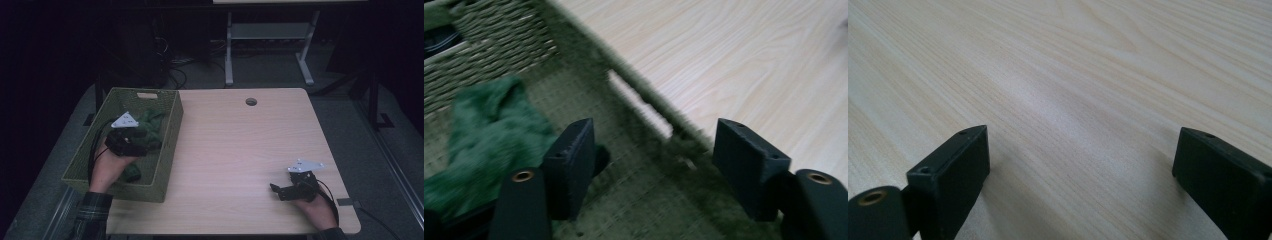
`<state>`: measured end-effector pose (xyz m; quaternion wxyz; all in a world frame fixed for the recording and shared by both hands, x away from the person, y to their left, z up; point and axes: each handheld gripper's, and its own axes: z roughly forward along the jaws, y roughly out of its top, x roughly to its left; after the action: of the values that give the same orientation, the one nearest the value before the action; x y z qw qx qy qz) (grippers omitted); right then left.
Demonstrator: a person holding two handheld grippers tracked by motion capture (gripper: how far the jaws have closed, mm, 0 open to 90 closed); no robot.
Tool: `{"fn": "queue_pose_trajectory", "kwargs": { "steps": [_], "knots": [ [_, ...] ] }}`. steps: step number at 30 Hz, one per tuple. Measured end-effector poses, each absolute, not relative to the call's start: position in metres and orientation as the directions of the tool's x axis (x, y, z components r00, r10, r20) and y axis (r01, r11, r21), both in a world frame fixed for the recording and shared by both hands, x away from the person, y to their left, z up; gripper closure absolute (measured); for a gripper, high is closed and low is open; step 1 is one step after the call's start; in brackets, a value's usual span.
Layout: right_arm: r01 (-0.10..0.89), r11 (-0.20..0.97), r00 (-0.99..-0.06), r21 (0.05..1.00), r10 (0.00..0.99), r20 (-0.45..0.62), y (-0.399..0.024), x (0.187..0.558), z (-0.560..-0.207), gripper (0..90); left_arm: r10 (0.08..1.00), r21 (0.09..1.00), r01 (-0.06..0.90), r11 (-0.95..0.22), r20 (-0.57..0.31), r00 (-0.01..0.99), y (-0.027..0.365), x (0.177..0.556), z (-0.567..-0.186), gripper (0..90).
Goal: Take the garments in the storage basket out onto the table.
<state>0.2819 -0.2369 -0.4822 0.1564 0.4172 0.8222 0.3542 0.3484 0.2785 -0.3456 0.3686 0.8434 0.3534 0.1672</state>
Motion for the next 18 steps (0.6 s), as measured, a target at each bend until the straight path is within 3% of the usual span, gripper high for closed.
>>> {"fn": "queue_pose_trajectory", "kwargs": {
  "steps": [7, 18],
  "knots": [
    [0.575, 0.401, -0.603, 0.713, 0.797, 0.038, -0.237, 0.282, -0.482, 7.8, 0.743, 0.716, 0.493, -0.494, 0.054, 0.667, 0.297, 0.356, -0.352, 42.7],
    [0.575, 0.401, -0.603, 0.713, 0.797, 0.038, -0.237, 0.282, -0.482, 7.8, 0.762, 0.663, 0.535, -0.523, 0.084, 0.642, 0.315, 0.368, -0.367, 47.0]
  ]
}}
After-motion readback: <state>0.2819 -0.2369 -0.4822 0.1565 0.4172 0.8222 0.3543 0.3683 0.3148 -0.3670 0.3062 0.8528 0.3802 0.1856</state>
